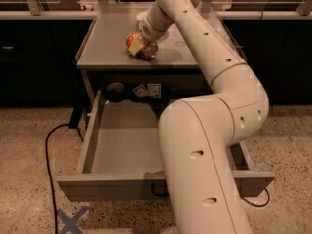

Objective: Place coke can into top drawer

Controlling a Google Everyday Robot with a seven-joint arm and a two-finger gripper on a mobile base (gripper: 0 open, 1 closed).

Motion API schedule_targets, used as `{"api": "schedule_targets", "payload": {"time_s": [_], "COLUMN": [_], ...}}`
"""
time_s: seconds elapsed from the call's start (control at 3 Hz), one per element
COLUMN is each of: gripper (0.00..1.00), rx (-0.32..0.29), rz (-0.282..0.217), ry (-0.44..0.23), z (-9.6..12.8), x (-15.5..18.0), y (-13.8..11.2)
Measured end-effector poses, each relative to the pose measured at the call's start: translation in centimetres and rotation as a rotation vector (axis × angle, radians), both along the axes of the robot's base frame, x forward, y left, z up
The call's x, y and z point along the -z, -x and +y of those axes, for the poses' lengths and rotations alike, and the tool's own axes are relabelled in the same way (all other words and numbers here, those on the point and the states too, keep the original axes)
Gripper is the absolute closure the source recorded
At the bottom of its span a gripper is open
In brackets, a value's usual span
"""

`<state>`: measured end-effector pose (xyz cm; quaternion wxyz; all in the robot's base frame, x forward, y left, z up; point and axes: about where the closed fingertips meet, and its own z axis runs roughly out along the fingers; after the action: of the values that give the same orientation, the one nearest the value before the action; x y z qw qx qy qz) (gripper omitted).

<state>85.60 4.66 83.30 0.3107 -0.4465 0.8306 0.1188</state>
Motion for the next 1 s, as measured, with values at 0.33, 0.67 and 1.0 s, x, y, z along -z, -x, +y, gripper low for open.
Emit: {"api": "schedule_targets", "payload": {"time_s": [0.33, 0.67, 1.0], "gripper": [1.00, 1.00, 1.00], "rx": [-0.005, -0.048, -0.103], "rz": [-0.005, -0.098, -0.159], "ry": [-0.002, -0.058, -0.119], "z": [0.0, -2.2, -2.7], "x": [-0.3, -3.6, -4.8], "y": [0.1, 1.1, 3.9]}}
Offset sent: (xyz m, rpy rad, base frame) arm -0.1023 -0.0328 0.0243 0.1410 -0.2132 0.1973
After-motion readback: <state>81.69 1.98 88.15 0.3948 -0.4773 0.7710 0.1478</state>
